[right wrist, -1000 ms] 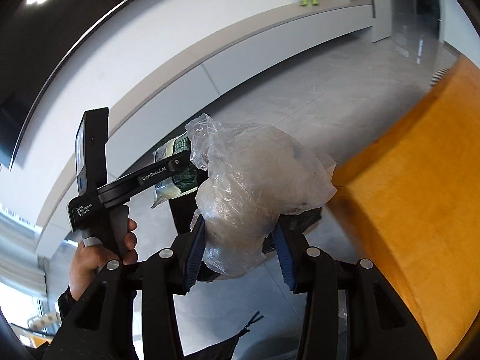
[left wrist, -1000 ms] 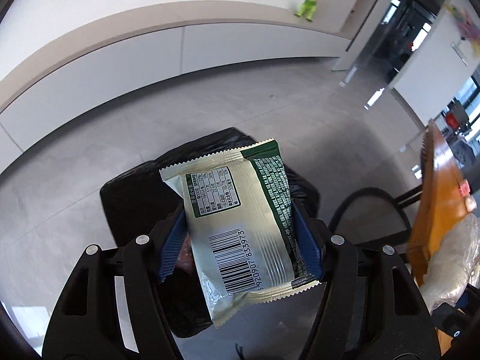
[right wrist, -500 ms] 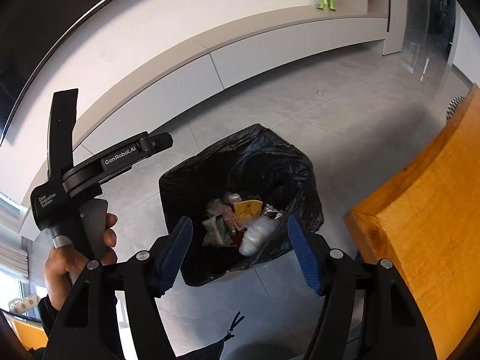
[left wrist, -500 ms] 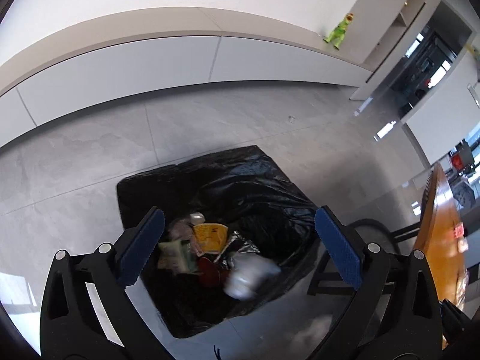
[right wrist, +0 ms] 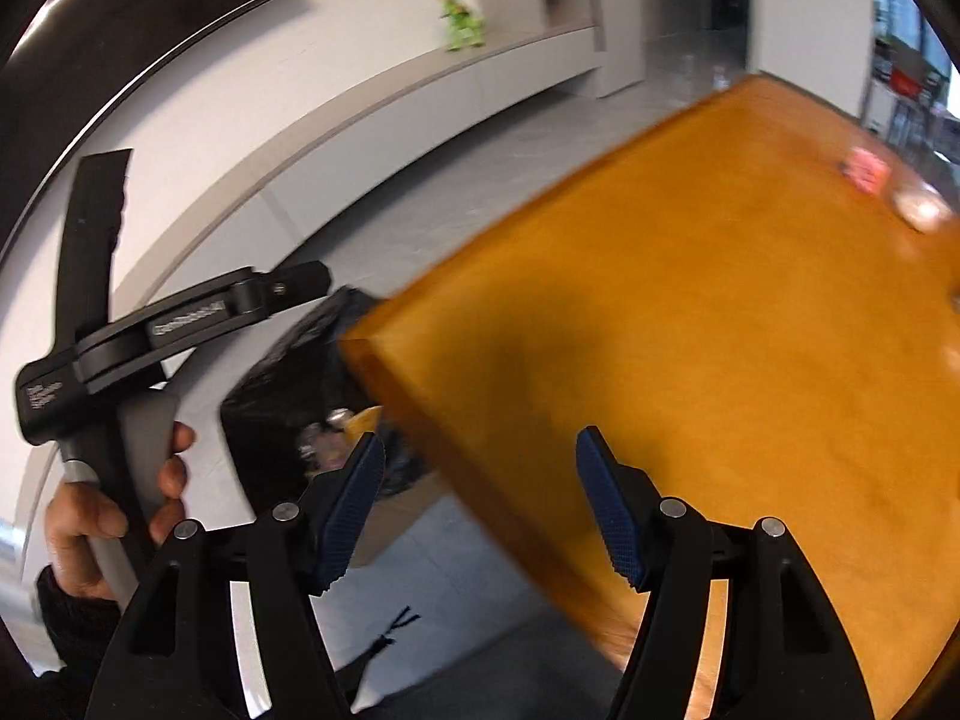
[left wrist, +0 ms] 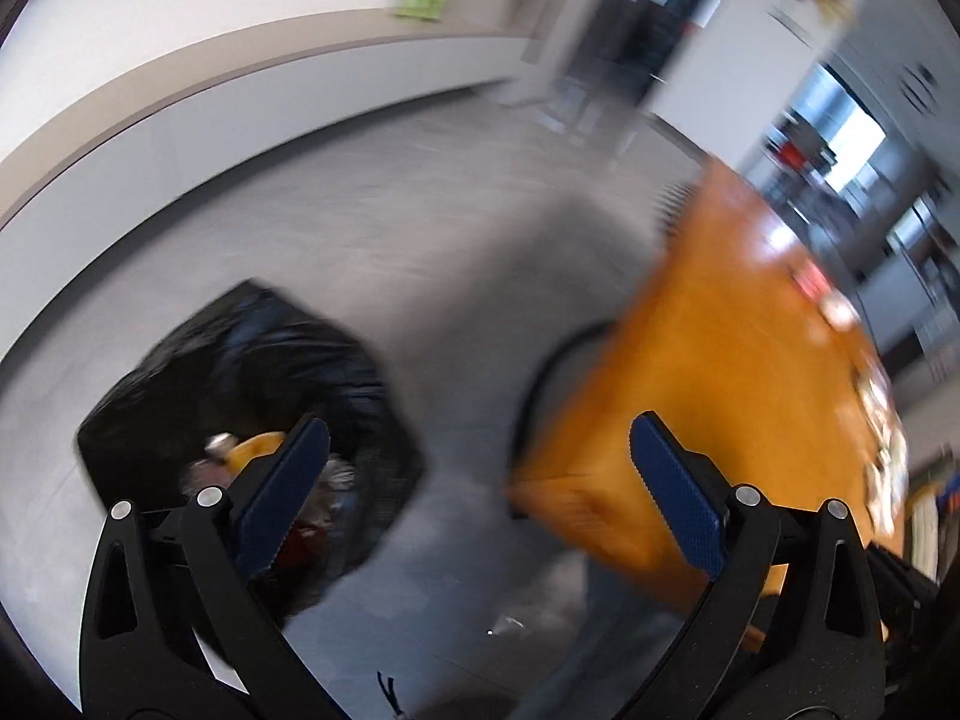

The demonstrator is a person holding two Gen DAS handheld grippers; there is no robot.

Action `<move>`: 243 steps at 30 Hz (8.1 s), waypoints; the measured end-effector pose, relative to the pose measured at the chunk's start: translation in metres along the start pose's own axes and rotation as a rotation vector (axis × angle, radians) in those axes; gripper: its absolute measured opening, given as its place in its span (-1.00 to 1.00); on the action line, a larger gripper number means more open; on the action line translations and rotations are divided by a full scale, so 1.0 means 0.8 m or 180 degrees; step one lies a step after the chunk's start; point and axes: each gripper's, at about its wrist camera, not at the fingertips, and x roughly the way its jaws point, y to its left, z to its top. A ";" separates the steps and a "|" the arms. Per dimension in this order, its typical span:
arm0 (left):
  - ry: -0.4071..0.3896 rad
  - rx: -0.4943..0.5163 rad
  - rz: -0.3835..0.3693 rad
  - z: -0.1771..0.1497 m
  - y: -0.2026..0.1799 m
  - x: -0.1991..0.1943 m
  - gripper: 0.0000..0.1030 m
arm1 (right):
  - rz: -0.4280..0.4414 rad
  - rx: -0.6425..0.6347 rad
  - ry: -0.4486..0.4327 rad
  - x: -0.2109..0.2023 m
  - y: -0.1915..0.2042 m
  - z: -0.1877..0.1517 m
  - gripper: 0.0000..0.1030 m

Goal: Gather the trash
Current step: 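Grasp the bread bag with left gripper while right grasps the white gloves, then drop bread bag from left gripper while right drops gloves into trash bag, then grasp the green medicine sachet with left gripper while right grasps the mask packet, then drop sachet from left gripper while right drops mask packet into trash bag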

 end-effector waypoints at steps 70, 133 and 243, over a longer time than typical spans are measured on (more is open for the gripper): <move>0.0681 0.1939 -0.1140 -0.001 -0.462 0.137 0.43 | -0.0483 0.1577 -0.0541 -0.135 -0.352 -0.119 -0.59; -0.0224 -0.0318 -0.0047 0.009 0.080 -0.029 0.88 | 0.0137 -0.0241 0.0027 0.029 0.050 0.013 0.43; -0.0069 -0.0851 0.0736 -0.021 0.251 -0.040 -0.04 | 0.0929 -0.0827 0.0766 0.127 0.234 0.021 0.26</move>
